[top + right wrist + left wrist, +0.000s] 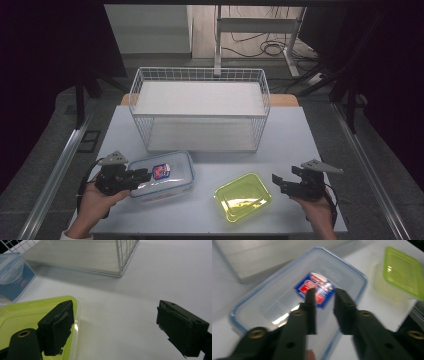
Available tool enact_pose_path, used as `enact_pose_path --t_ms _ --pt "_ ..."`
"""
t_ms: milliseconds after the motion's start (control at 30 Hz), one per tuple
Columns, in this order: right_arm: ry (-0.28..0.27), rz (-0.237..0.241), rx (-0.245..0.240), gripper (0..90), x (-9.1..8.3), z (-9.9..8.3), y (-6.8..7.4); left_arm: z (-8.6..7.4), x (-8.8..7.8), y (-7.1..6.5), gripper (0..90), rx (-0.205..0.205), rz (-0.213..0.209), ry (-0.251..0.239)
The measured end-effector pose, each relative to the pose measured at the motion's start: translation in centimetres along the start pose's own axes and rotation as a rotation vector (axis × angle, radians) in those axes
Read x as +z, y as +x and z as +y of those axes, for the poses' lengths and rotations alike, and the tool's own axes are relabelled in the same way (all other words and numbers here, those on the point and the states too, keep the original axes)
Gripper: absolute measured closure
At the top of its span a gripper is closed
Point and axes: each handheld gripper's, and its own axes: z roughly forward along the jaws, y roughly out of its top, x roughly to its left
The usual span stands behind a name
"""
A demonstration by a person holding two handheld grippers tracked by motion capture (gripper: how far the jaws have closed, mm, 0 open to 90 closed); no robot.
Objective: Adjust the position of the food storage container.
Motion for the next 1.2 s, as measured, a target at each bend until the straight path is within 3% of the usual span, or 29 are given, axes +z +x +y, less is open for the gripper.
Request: enact_pose_path --t_ms 167,367,467,567,833,1100,1200 --pt "-0.004 0.003 -0.002 15.1 -0.2 0.1 0.0 -0.2 -0.4 -1.2 89.2 0.044 -0.041 0.035" --pt "-0.001 0.009 -0.005 15.5 -0.2 0.1 0.1 -1.6 -0.1 -2.6 89.8 0.073 -0.062 0.092" --pt "0.000 0.011 -0.005 15.6 -0.1 0.1 0.1 -3.3 0.8 -3.1 89.7 0.089 -0.078 0.161" --pt "0.003 0.012 -0.009 15.7 -0.1 0.1 0.1 -4.6 1.5 -3.2 89.7 0.099 -0.065 0.209" --pt "0.010 0.013 -0.012 16.4 0.0 0.0 0.3 -6.1 2.0 -2.1 89.8 0.074 -0.011 0.216" --pt "0.011 0.013 -0.012 16.6 0.1 0.0 0.3 -6.1 1.8 -1.4 89.8 0.058 0.012 0.202" --pt "0.012 0.013 -0.013 16.8 0.0 0.0 0.3 -6.1 1.7 -1.2 89.9 0.052 0.000 0.204"
